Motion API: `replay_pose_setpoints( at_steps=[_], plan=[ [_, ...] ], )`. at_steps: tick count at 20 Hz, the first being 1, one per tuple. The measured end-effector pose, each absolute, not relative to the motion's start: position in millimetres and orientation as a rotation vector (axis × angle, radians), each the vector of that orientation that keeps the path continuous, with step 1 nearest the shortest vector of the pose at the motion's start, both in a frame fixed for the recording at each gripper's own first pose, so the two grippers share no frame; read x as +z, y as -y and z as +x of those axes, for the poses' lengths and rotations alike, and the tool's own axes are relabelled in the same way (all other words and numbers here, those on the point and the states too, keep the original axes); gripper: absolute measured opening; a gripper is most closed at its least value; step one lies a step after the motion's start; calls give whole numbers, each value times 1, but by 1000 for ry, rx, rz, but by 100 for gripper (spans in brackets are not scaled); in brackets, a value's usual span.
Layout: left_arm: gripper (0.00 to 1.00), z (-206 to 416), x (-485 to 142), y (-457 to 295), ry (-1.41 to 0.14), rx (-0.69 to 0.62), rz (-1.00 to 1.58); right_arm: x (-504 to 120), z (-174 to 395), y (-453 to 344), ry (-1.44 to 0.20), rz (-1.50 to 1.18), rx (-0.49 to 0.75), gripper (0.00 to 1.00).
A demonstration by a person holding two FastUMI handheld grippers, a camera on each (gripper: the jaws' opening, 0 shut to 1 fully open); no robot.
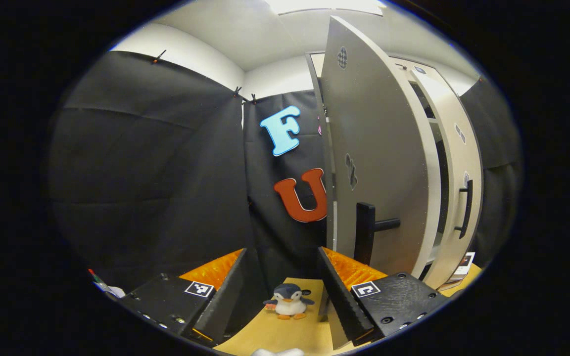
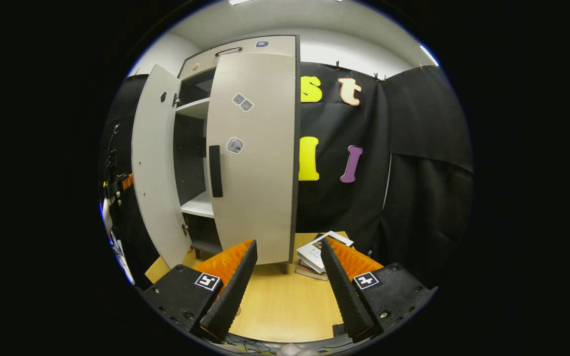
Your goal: Grasp the bottle in the cabinet with the left hand and place it on the coaster, then close the right door with the right hand and the left door with the left hand.
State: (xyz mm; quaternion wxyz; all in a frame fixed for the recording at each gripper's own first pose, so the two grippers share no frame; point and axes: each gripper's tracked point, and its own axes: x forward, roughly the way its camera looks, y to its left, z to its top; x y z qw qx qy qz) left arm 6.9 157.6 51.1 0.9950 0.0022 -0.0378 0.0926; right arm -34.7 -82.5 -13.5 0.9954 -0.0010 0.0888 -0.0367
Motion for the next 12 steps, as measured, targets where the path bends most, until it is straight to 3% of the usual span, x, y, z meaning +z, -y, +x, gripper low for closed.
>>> replay_pose_setpoints(
  at_steps=[3, 12],
  plan=[
    [82, 17, 50, -120, 71, 96, -17, -14, -37, 84, -181, -9, -79, 81],
    [96, 37, 41, -6, 48, -141, -48, -12, -54, 100, -168, 12, -126, 81]
  ],
)
